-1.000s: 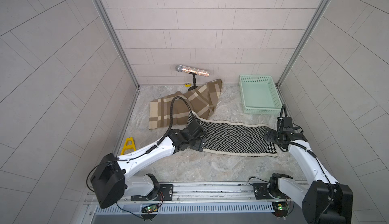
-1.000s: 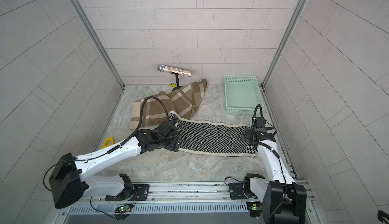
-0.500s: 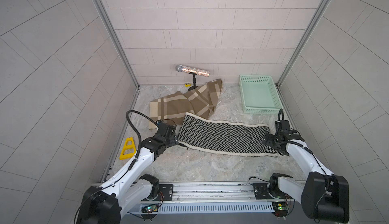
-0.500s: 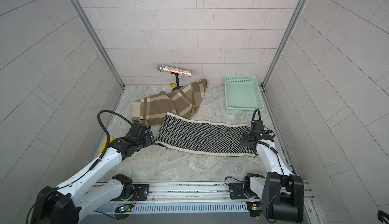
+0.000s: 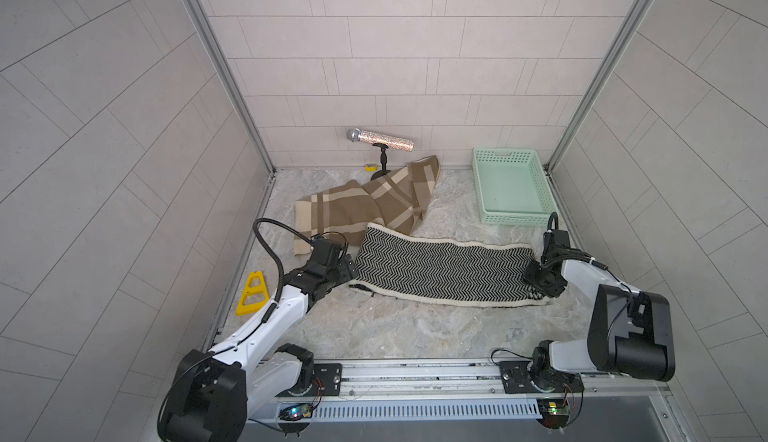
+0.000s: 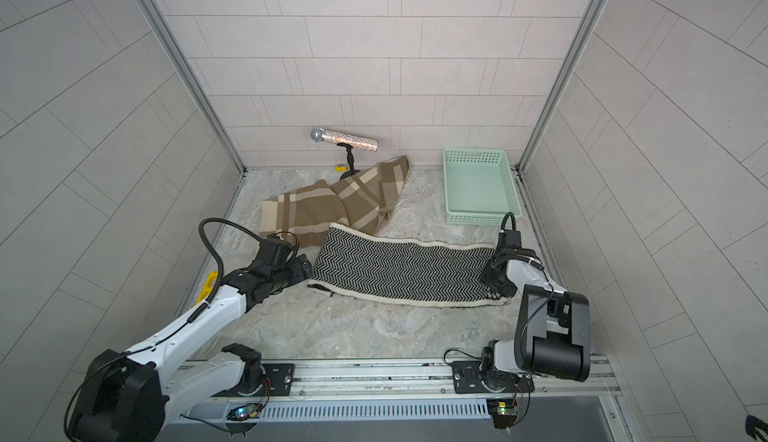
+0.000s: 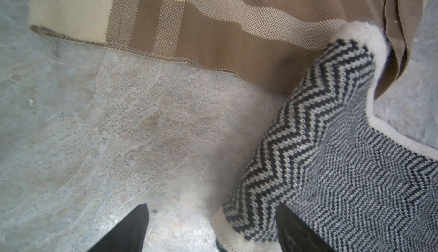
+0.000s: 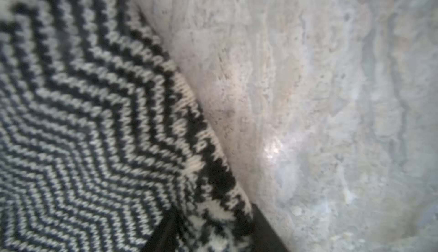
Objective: Roll up the scarf and place it into the basket
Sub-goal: Flatten out the scarf at the center of the board.
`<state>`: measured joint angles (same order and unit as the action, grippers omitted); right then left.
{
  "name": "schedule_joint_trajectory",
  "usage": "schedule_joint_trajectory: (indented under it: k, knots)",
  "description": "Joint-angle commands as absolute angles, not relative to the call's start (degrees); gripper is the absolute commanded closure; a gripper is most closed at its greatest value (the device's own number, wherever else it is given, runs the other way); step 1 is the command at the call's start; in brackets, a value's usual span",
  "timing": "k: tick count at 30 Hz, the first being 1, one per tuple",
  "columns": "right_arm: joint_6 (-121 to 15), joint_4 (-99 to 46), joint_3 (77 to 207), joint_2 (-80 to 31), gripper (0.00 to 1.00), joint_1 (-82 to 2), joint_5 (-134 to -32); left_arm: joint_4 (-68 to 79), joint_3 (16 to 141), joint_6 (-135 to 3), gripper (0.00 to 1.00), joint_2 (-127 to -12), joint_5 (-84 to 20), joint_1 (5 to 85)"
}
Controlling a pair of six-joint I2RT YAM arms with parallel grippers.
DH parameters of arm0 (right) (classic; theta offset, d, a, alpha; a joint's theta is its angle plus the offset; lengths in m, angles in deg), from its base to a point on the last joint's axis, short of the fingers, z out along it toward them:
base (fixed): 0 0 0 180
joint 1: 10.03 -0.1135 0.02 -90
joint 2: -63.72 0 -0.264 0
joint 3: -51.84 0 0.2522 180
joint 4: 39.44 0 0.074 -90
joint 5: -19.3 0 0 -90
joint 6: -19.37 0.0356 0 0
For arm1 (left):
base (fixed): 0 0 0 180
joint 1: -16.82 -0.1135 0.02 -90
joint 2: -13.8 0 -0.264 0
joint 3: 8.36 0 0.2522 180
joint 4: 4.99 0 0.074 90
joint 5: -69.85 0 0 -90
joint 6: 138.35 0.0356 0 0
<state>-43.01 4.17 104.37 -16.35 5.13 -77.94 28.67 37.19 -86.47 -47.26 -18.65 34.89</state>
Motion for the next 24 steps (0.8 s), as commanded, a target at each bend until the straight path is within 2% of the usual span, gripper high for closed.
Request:
schedule_joint_trajectory:
  k: [1,6,12,16,20,24]
  knots:
    - [-42.15,7.25,105.87,-16.49,1.0,5.85,-78.96,28.68,37.11,-86.27,0.11,-47.04,-18.0,34.13]
    - [-41.98,13.44,113.22,-9.08,1.0,6.67,-74.78,28.31,38.07,-82.76,0.1,-46.94,-21.72,34.08]
    - [-44.12,18.39,122.86,0.29,1.0,6.58,-77.55,28.01,37.08,-81.12,0.13,-49.66,-27.25,34.14]
    - [-45.17,19.4,128.64,4.92,1.0,6.49,-76.07,23.06,36.0,-81.11,0.27,-52.91,-33.38,34.95]
    - [-46.01,21.96,133.77,5.78,1.0,6.49,-73.15,18.81,36.57,-80.5,0.27,-55.43,-36.8,39.49]
    - [-45.23,21.05,132.72,6.59,1.0,6.49,-73.57,10.25,37.33,-84.85,0.23,-59.39,-38.66,45.16]
